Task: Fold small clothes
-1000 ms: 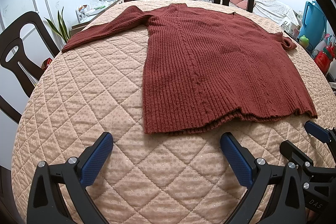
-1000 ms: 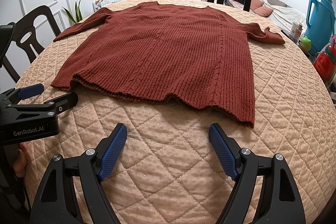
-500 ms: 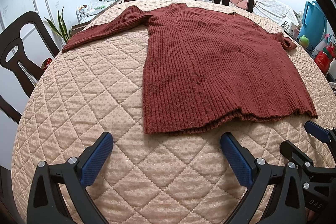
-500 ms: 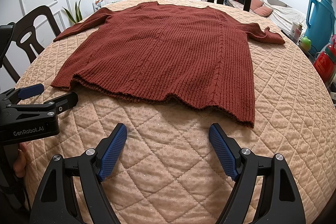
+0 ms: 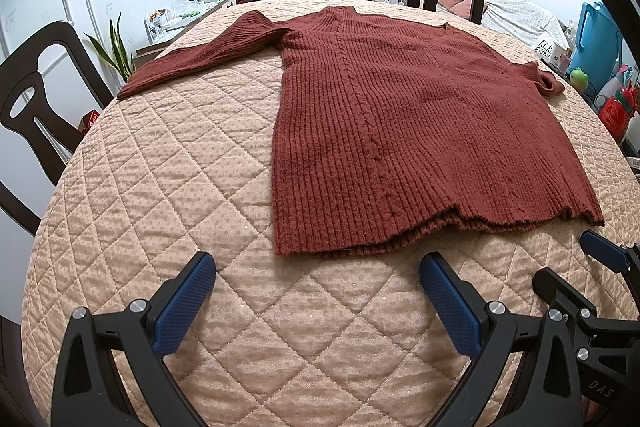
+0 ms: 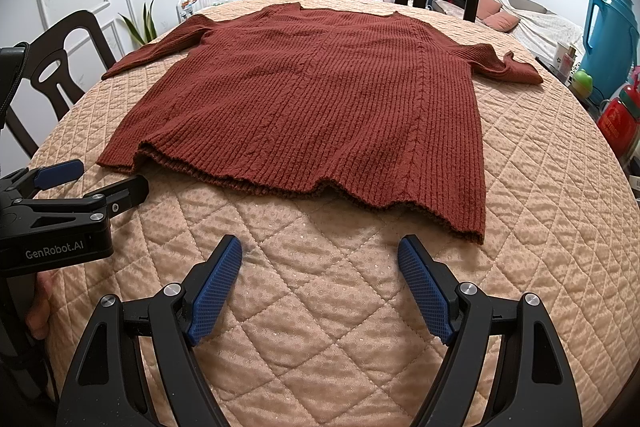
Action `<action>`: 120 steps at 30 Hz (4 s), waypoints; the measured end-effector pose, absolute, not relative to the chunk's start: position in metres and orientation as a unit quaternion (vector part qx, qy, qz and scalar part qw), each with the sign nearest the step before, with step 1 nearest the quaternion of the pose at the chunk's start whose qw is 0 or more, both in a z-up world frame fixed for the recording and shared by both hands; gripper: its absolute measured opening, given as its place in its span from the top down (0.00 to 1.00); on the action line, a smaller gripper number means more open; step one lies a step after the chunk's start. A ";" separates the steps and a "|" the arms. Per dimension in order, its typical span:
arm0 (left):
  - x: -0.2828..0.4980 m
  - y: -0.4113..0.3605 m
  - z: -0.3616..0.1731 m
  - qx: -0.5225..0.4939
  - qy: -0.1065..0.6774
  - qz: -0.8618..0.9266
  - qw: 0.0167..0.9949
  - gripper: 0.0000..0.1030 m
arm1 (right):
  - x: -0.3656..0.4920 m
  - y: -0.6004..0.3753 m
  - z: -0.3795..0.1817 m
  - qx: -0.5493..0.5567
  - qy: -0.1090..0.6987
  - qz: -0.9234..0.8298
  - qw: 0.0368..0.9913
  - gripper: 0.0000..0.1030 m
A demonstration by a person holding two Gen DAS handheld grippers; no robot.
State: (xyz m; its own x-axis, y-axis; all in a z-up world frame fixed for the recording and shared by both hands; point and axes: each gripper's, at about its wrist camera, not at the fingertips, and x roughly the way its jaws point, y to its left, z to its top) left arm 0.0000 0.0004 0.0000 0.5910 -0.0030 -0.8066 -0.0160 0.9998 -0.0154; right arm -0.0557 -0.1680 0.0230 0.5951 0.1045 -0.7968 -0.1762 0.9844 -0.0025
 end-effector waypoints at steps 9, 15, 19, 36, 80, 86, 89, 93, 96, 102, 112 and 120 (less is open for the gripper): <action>-0.003 0.019 0.010 -0.028 0.457 -0.045 0.888 0.00 | -0.051 -0.175 0.030 -0.026 0.449 0.100 0.887 0.22; -0.010 0.044 0.035 -0.018 0.402 -0.002 0.916 0.00 | -0.054 -0.165 0.071 -0.038 0.392 0.146 0.908 0.22; -0.008 0.082 0.057 -0.061 0.378 0.026 0.924 0.00 | -0.040 -0.142 0.100 -0.066 0.351 0.176 0.917 0.22; 0.010 0.195 0.080 -0.109 0.314 0.123 0.935 0.00 | 0.073 0.034 0.081 -0.193 0.308 0.327 0.872 0.22; 0.060 0.216 0.057 -0.144 0.360 0.121 0.914 0.00 | 0.167 0.100 0.066 -0.118 0.387 0.378 0.833 0.91; 0.084 0.206 0.056 -0.150 0.370 0.091 0.912 0.00 | 0.176 0.061 0.090 -0.039 0.389 0.365 0.845 0.91; 0.096 0.199 0.056 -0.151 0.375 0.078 0.911 0.00 | 0.179 0.040 0.100 -0.005 0.378 0.352 0.856 0.91; 0.109 0.181 0.059 -0.132 0.373 0.068 0.916 0.00 | 0.180 0.012 0.109 0.031 0.357 0.326 0.875 0.91; 0.119 0.172 0.059 -0.131 0.376 0.057 0.916 0.00 | 0.183 -0.008 0.111 0.052 0.346 0.294 0.889 0.91; 0.145 0.160 0.057 -0.148 0.384 0.041 0.910 0.00 | 0.184 -0.046 0.106 0.083 0.337 0.232 0.909 0.91; 0.189 0.121 0.057 -0.126 0.388 0.033 0.912 0.00 | 0.174 -0.097 0.095 0.109 0.326 0.142 0.928 0.91; 0.215 0.096 0.051 -0.104 0.394 0.045 0.912 0.00 | 0.180 -0.130 0.079 0.145 0.346 0.079 0.923 0.91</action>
